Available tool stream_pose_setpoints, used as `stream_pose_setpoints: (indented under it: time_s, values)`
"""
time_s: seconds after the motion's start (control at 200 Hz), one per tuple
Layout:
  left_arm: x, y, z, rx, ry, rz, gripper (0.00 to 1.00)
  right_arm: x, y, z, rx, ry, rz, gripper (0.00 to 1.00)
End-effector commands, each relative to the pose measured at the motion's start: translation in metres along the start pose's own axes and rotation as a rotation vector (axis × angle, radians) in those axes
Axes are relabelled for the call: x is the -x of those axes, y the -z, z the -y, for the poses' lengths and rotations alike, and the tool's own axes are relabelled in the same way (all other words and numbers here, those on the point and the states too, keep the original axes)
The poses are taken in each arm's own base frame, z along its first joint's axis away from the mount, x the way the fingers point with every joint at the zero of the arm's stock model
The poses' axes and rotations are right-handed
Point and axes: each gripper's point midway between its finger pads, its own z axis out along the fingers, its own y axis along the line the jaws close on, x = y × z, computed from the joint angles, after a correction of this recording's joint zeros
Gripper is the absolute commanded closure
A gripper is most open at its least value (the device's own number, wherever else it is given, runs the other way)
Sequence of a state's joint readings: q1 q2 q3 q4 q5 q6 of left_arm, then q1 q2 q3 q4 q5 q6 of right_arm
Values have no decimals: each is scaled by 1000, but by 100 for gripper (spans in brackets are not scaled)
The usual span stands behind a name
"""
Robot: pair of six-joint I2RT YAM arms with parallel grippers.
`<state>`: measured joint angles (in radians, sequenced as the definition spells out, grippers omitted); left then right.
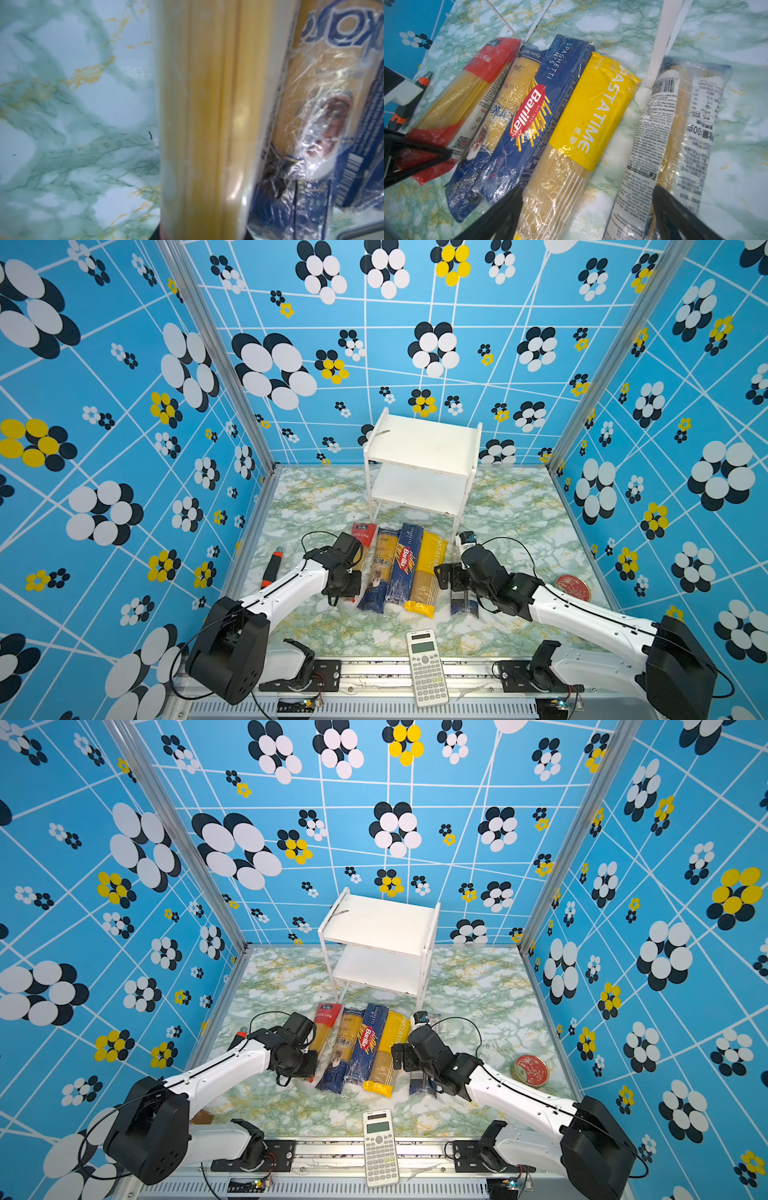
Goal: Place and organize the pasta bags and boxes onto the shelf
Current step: 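Lift the red spaghetti bag upright with the left gripper toward the shelf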
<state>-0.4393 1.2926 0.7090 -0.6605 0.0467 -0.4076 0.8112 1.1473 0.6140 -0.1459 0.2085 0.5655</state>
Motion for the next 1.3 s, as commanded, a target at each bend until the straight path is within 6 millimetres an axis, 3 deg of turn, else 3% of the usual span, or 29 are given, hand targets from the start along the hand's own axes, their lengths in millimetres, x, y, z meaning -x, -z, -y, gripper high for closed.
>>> stream_pose_setpoints:
  time_s: [0.0, 0.59, 0.825, 1.3]
  values:
    - [28, 28, 15, -91, 3, 153, 100, -3, 2, 3, -20, -8, -6, 1]
    - [28, 113, 25, -246, 48, 266, 100, -8, -1, 8, -39, -17, -12, 1]
    - [29, 146, 33, -442, 131, 328, 100, -8, -5, 7, -41, -11, -19, 1]
    - [53, 239, 43, -595, 114, 515, 100, -13, -17, 2, -39, 15, -62, 1]
